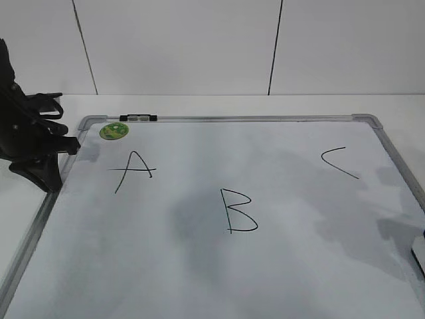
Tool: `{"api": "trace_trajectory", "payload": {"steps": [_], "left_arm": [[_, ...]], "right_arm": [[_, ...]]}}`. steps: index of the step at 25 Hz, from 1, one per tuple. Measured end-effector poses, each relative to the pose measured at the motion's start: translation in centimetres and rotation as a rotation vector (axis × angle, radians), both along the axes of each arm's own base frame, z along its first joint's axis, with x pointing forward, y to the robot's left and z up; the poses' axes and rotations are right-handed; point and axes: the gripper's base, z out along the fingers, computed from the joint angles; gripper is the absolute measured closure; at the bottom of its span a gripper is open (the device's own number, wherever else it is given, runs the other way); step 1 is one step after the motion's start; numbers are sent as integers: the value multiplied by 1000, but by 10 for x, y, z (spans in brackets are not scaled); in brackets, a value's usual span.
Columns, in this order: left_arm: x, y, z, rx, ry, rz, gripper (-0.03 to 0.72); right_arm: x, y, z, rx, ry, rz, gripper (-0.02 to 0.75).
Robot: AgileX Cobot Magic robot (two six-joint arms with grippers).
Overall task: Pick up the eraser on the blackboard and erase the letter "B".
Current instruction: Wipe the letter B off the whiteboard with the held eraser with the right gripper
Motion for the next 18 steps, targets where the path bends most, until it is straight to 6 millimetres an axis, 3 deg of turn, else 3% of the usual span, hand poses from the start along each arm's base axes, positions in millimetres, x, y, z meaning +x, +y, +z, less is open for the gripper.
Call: {"api": "trace_trajectory", "payload": {"steps": [18], "left_arm": [[0,0,0,0,0,0,657]], "right_arm": [[5,0,-12,2,51,-1,145]]}}
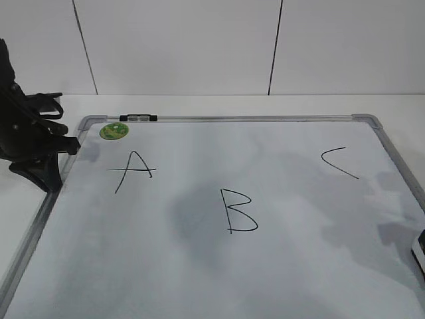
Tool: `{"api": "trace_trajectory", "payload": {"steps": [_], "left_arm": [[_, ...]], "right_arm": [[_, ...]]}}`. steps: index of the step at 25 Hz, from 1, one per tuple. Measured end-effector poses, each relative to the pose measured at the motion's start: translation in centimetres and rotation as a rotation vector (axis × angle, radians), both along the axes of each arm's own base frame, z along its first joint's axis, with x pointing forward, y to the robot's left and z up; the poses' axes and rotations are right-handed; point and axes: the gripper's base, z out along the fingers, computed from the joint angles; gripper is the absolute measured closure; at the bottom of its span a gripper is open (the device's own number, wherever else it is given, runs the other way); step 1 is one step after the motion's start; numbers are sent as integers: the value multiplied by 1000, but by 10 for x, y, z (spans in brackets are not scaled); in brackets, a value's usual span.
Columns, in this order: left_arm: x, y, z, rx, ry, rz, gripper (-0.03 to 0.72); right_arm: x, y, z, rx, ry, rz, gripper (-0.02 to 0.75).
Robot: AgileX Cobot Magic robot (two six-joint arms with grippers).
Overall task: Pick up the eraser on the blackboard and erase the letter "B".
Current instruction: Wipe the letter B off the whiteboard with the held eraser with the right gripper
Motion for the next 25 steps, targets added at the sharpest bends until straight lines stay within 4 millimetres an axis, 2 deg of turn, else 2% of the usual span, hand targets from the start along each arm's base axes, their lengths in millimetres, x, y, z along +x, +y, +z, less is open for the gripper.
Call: {"api": "trace_trajectory", "payload": {"steps": [11,20,25], "left_arm": [[0,0,0,0,0,2,657],[0,0,0,0,0,2,657],[0,0,0,0,0,2,657]], "right_arm": [[4,1,3,8,-2,-6,204],[26,4,42,44,-6,-26,206],[39,17,57,152,-67,-63,206]]}}
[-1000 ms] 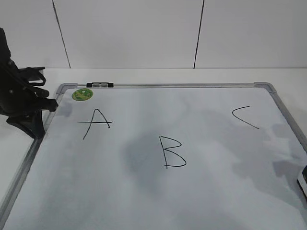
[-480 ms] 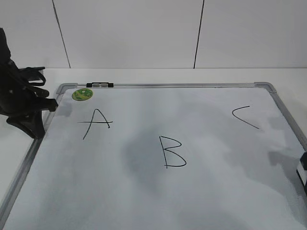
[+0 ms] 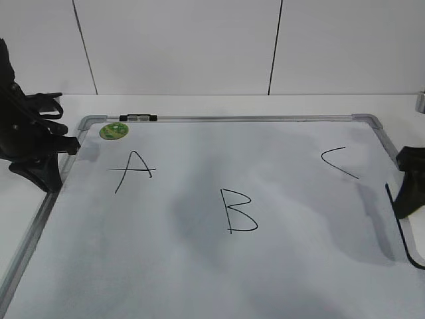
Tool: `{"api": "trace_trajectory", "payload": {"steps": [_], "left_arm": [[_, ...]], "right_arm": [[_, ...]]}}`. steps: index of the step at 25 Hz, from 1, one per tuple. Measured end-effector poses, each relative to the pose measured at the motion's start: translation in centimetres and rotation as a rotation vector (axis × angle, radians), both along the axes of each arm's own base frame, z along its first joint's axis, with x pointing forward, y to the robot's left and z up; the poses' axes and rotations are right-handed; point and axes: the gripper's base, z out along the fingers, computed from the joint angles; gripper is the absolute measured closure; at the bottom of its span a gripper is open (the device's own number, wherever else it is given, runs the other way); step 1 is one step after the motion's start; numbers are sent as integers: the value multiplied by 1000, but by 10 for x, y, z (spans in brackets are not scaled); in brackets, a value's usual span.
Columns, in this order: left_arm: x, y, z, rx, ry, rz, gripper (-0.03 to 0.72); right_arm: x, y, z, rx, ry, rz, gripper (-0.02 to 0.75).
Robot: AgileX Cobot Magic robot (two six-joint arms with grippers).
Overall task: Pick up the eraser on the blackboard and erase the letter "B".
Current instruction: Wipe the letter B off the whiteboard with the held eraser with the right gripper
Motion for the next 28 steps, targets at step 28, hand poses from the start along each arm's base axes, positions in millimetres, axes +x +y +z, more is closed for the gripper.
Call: {"api": "trace_trajectory", "payload": {"steps": [28], "left_arm": [[-1,0,0,2,11,-3,657]], "right_arm": [[108,159,-59,-144,106,435,209]]}}
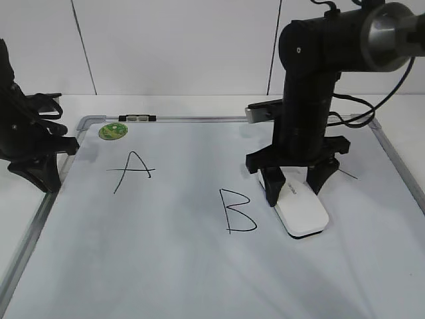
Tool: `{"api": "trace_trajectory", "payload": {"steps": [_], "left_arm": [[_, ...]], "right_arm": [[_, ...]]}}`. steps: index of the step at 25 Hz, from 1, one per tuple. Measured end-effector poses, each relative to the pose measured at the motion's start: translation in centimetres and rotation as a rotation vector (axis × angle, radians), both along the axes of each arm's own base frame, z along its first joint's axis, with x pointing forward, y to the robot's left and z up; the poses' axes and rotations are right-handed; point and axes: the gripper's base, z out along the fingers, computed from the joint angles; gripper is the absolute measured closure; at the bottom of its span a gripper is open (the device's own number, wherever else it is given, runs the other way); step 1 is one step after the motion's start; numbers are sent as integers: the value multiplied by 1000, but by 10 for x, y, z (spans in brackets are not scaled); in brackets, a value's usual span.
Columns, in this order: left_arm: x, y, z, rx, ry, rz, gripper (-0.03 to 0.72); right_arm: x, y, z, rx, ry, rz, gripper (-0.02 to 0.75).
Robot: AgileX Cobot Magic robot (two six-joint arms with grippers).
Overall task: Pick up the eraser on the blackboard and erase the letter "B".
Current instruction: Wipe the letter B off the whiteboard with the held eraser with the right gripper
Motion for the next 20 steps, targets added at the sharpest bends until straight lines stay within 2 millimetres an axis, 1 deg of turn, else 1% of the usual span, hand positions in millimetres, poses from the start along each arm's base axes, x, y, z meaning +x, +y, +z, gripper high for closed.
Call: {"api": "trace_trajectory", "payload": {"steps": [3,6,9,11,13,14,16,20], "left_arm": [[0,0,0,1,2,-1,657],[0,0,0,1,2,-1,657],[0,0,0,1,2,-1,657],[0,0,0,1,2,-1,657],[0,0,0,1,2,-1,657],[0,0,0,1,3,-1,657],[0,0,0,1,3,-1,657],[0,0,0,1,5,-1,657]], "right_arm": [[-4,17,-1,7,-4,40,209],[-14,45,-1,34,-12,95,209],[-25,77,-2,73,-11,152,209],[-36,98,-1,90,-13,199,209],[-45,113,-3,100,-14,236,209],[-49,118,-2,108,-17,247,209],[-51,121,-3,110,-16,254,209],[-43,113,-3,121,-11,209,209]]}}
